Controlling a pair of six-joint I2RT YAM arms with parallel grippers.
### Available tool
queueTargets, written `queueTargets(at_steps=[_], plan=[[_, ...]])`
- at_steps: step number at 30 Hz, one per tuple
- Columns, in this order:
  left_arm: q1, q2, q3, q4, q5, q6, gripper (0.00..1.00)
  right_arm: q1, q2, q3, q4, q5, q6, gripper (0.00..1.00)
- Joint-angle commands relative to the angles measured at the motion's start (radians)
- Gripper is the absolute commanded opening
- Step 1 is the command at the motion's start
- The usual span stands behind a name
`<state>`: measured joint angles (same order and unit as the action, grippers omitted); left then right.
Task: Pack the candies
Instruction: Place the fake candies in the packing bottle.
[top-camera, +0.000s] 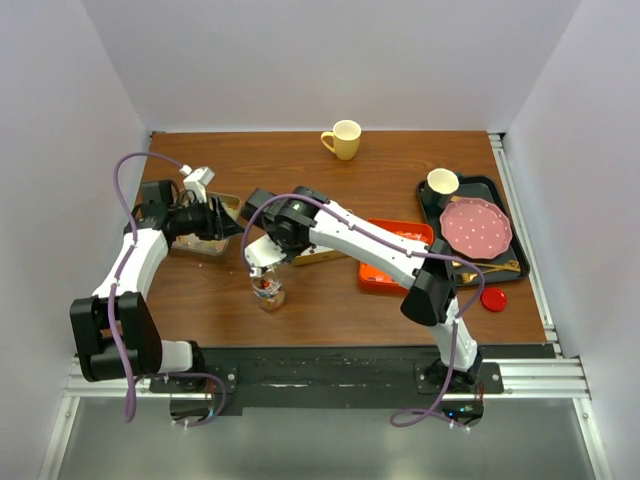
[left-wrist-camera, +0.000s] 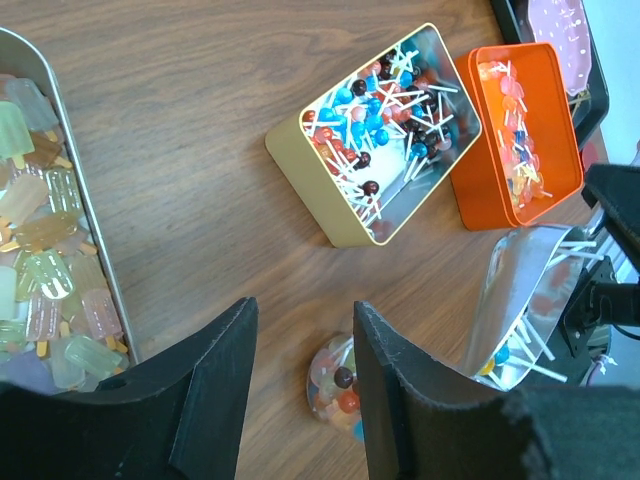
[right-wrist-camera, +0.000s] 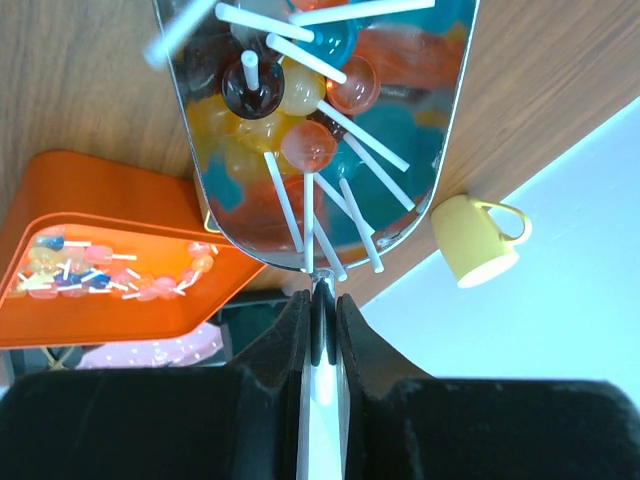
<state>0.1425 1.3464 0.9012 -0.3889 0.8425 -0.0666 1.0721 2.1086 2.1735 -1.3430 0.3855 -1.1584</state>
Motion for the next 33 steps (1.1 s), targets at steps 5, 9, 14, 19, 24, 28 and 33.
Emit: queueTargets(at_steps=[5,9,14,19,24,28,33], plan=[[0.017,-0.029,-0.002,0.05,0.0,-0.022,0.49,0.045,-0.053,-0.058,-0.219,0.118,-0.04,0.0],[0.019,-0.03,-0.004,0.051,0.001,-0.025,0.49,0.054,-0.061,-0.075,-0.22,0.144,-0.046,0.0],[0.023,-0.036,-0.005,0.059,0.006,-0.035,0.49,0.065,-0.067,-0.078,-0.209,0.197,-0.05,0.0],[0.028,-0.049,-0.015,0.064,0.007,-0.041,0.49,0.077,-0.073,-0.08,-0.2,0.228,-0.055,0.0],[0.032,-0.067,-0.03,0.074,0.01,-0.052,0.5,0.089,-0.084,-0.09,-0.196,0.256,-0.052,0.0],[0.037,-0.079,-0.042,0.088,0.02,-0.067,0.5,0.091,-0.087,-0.116,-0.193,0.289,-0.043,0.0],[0.043,-0.099,-0.041,0.09,0.02,-0.068,0.5,0.095,-0.096,-0.126,-0.188,0.317,-0.043,0.0]])
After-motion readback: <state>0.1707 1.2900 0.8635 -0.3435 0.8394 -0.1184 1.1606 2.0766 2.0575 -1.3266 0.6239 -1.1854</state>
